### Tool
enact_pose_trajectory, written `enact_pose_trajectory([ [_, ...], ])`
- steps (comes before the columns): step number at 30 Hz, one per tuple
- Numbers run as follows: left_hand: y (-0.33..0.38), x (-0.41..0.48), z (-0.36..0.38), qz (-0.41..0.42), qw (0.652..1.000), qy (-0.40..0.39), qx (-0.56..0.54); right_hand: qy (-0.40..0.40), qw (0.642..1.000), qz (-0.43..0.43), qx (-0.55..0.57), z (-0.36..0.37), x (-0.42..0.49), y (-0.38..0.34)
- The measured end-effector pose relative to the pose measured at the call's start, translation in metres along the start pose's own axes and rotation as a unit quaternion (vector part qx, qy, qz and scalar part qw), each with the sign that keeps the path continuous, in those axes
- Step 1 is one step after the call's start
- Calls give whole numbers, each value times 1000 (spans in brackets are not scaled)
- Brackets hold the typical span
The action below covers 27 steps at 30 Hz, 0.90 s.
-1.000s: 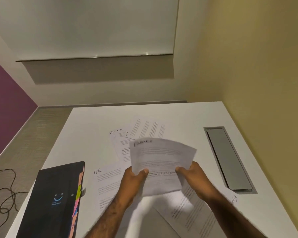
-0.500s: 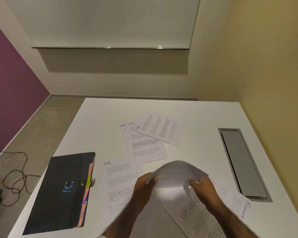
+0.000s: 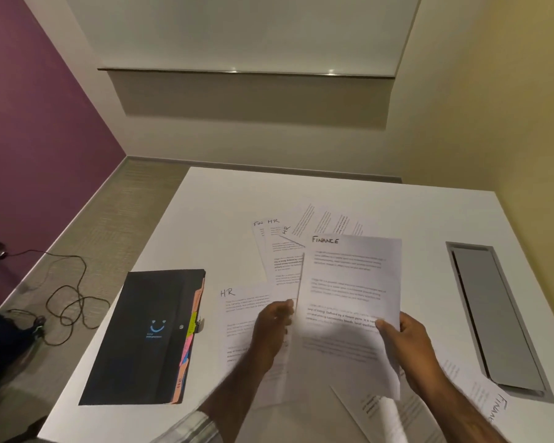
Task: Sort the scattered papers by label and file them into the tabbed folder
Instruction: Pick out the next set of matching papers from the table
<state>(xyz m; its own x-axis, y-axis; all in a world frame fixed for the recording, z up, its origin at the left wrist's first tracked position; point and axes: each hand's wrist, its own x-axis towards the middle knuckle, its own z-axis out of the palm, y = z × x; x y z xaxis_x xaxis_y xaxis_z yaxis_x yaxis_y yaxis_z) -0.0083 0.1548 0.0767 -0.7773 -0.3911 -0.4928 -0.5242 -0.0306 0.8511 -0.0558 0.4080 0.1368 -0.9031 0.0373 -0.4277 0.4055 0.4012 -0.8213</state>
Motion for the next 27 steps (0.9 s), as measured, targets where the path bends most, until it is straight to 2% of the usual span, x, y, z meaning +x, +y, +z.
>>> enact_pose_trajectory([
  [5, -5, 66, -31, -40, 990, 79, 109, 23, 999, 33, 9, -4, 11, 6],
  [12, 30, 184, -40, -16, 967, 97, 237, 45, 995, 92, 15, 9, 34, 11],
  [20, 60, 291, -50, -57, 966, 140, 209, 54, 991, 121, -23, 20, 69, 20],
  [24, 61, 315, -48, -19, 925, 146, 350, 64, 989, 128, -32, 17, 79, 26],
  [27, 65, 322, -43, 2, 909, 145, 390, 78, 988, 129, -20, 16, 84, 23],
])
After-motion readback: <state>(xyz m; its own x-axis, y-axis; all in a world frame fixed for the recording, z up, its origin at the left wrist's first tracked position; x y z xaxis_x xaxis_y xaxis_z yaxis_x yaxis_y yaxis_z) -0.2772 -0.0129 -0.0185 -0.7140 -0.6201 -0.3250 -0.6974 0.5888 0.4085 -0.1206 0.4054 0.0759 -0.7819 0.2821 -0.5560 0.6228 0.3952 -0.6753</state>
